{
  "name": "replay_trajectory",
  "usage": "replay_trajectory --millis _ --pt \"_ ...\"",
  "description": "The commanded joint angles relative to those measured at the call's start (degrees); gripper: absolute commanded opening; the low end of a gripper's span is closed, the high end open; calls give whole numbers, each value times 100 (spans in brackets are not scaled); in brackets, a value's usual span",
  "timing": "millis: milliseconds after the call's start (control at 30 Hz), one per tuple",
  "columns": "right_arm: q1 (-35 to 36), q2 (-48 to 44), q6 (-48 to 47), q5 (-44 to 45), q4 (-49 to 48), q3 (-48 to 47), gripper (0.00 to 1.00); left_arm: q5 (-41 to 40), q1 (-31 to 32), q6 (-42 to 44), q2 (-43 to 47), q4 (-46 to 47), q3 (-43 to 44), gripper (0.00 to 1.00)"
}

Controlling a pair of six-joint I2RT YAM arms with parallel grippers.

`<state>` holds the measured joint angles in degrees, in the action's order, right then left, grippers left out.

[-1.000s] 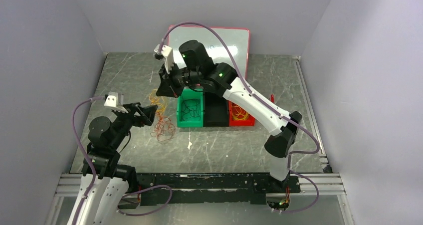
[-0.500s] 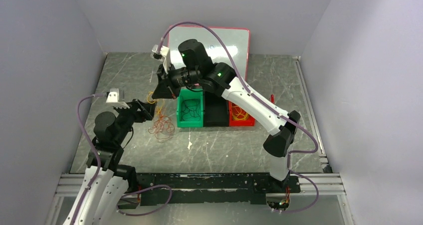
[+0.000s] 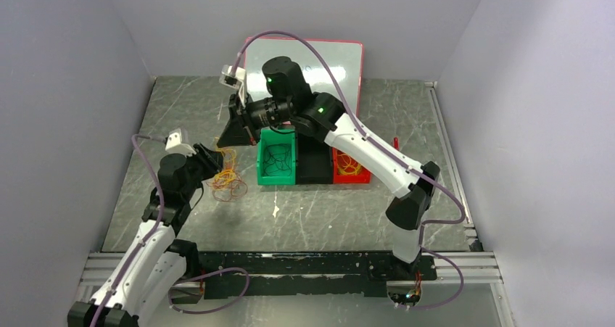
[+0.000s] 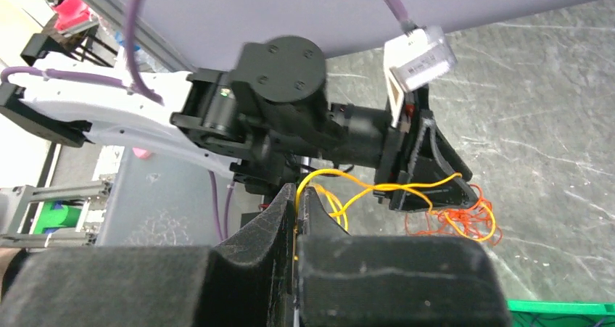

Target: Untangle the cables

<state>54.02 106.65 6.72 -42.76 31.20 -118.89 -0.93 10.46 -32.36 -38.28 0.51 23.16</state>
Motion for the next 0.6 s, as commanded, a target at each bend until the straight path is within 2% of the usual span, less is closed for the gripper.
replay_trajectory --millis 0,333,567 --pt "21 -461 181 -243 -404 77 0 -208 35 -403 -220 441 -311 44" --pt "22 -1064 145 228 -722 260 0 -337 22 -587 -338 467 -726 37" --pt "11 -1653 7 706 -1129 595 0 -369 -4 -622 -358 447 -919 26"
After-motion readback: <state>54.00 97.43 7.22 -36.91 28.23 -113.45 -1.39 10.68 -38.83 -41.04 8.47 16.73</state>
